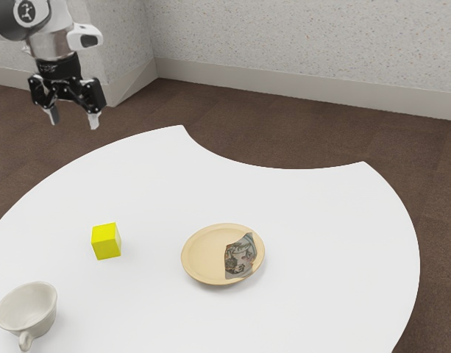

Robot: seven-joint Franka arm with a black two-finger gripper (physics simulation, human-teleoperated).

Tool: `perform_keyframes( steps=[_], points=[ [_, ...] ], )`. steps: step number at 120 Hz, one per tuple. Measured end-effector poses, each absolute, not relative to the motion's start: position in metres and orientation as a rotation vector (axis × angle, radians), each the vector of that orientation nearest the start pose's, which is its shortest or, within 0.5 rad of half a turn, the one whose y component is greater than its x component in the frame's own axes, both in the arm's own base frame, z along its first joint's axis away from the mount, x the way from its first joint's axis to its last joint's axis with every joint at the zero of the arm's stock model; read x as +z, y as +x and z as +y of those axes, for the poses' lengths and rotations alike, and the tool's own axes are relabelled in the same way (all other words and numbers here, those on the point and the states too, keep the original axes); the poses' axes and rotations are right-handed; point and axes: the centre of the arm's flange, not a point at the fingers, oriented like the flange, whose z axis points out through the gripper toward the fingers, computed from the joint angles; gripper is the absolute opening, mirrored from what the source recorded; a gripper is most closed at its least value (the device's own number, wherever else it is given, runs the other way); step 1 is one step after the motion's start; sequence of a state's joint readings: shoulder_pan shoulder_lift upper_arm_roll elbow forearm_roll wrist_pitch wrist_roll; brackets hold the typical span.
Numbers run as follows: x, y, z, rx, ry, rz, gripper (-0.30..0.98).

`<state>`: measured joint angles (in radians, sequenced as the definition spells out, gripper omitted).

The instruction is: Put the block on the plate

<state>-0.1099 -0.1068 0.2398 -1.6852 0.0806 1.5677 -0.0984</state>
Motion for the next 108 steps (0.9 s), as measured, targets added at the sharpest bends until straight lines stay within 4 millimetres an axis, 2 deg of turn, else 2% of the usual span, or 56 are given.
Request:
perform_keyframes(
  steps=[21, 32, 38, 46, 67, 75, 81, 90, 94, 108],
  points=[
    [0.619, 0.52, 0.086, 0.018, -3.052, -0.409, 0.69],
    [0.601, 0.521, 0.112, 0.05, -3.039, -0.508, 0.69],
    [0.578, 0.523, 0.129, 0.103, -3.026, -0.569, 0.69],
    [0.535, 0.524, 0.144, 0.173, -3.012, -0.634, 0.69],
    [0.449, 0.514, 0.164, 0.238, -2.979, -0.864, 0.69],
    [0.416, 0.517, 0.171, 0.258, -2.963, -0.968, 0.69],
    [0.392, 0.527, 0.165, 0.264, -2.954, -0.998, 0.69],
    [0.368, 0.545, 0.128, 0.254, -2.963, -0.963, 0.69],
    [0.36, 0.551, 0.118, 0.246, -2.963, -0.966, 0.68],
    [0.339, 0.559, 0.114, 0.221, -2.94, -1.047, 0.69]
  ],
)
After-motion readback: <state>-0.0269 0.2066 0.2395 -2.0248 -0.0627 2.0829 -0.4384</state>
